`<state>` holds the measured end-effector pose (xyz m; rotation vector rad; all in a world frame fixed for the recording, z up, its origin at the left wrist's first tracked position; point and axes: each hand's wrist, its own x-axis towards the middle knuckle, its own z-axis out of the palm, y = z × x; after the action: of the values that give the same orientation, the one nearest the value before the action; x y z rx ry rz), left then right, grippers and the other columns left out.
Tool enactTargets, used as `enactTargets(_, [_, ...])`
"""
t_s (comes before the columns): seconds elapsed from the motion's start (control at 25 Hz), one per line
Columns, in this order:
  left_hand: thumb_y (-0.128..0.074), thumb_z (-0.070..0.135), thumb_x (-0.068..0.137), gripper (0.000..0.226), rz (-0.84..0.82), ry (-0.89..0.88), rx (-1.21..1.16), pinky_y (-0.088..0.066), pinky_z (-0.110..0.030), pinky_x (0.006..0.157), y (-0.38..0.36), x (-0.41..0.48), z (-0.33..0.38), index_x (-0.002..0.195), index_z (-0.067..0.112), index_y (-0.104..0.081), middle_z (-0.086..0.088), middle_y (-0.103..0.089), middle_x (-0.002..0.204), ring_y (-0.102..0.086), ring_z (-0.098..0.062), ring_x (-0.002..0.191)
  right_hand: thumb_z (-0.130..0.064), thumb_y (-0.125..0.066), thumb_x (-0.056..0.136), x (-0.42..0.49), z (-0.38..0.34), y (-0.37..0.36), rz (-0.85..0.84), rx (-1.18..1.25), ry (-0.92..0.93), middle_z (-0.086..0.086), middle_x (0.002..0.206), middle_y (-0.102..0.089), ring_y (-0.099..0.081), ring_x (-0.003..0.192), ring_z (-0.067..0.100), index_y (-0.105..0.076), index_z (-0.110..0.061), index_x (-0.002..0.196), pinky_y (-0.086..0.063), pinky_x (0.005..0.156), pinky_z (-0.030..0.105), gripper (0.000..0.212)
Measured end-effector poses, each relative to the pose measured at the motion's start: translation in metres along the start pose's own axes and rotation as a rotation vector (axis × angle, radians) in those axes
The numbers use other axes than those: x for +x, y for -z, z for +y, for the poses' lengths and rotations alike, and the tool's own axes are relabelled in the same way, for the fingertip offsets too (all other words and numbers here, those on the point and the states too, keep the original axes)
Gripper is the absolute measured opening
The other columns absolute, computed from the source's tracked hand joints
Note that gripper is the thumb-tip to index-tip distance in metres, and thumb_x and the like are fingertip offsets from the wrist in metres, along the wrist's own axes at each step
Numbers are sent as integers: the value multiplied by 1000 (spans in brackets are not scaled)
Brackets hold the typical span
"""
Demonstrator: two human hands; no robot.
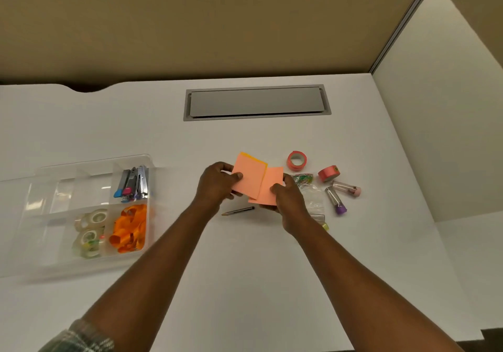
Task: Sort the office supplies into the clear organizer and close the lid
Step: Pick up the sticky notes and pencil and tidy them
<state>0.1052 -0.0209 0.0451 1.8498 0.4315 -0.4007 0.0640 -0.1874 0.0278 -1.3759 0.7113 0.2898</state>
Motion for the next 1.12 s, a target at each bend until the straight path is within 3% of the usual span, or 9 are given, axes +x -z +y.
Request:
enactTargets(0.12, [-69,30,88,21,127,-89,279,-52,-30,63,8,-21,-16,100,14,-63,-8,-72,78,-72,-23,62,-12,-41,95,-11,2,-24,-66,129,-96,7,109,-62,-62,99,29,-58,-24,112,-61,73,44,27])
enactTargets(0.24, [-66,36,89,24,147,-112,361,-54,-34,75,21,-30,-30,102,15,-65,-4,-73,85,-70,-23,77,-19,-42,96,-22,9,-47,-107,137,-103,11,110,-62,-62,101,32,-60,-24,104,-59,84,48,20])
enactTargets(0.4, [-63,26,91,19,171,-141,353,-43,-26,66,36,-37,-42,106,15,-66,3,-67,86,-61,-15,79,-13,-40,97,-34,14,-66,-168,-101,30,1,107,-64,-62,93,19,-56,-28,110,-57,58,26,26])
enactTargets(0.52, [-62,17,91,11,182,-203,329,-41,-17,61,56,-48,-62,102,16,-62,5,-65,85,-60,-13,79,-16,-49,96,-39,32,-71,-170,-445,209,-2,110,-68,-63,98,17,-60,-27,116,-54,80,28,25])
enactTargets(0.64, [-63,14,91,11,188,-297,308,-41,-9,69,65,-67,-89,100,19,-60,10,-66,91,-61,-7,85,-16,-57,95,-50,56,-66,-138,-668,478,-12,103,-70,-62,93,4,-64,-23,116,-45,78,12,23])
enactTargets(0.72, [-63,12,91,13,186,-333,318,-42,-11,70,67,-78,-108,100,20,-59,9,-68,94,-61,-7,86,-14,-59,94,-58,72,-63,-151,-704,541,-15,103,-71,-61,93,0,-64,-26,112,-42,75,9,22])
enactTargets(0.8, [-62,11,91,13,159,-335,358,-45,-19,67,66,-87,-126,101,19,-59,4,-69,95,-61,-12,84,-11,-60,93,-64,87,-60,-157,-736,531,-15,106,-71,-64,97,4,-65,-25,110,-43,74,13,23])
enactTargets(0.92, [-59,9,92,17,132,-307,407,-52,-34,71,64,-94,-142,108,15,-60,-4,-70,93,-64,-23,82,-8,-59,94,-69,100,-61,-156,-779,532,-8,109,-72,-66,104,12,-65,-20,111,-50,85,24,22])
enactTargets(1.12, [-55,12,96,18,190,-316,395,-50,-26,67,64,-90,-146,114,15,-56,-4,-70,97,-62,-19,74,-10,-52,97,-67,101,-69,-125,-832,592,-1,107,-71,-65,103,22,-63,-15,113,-53,85,38,20])
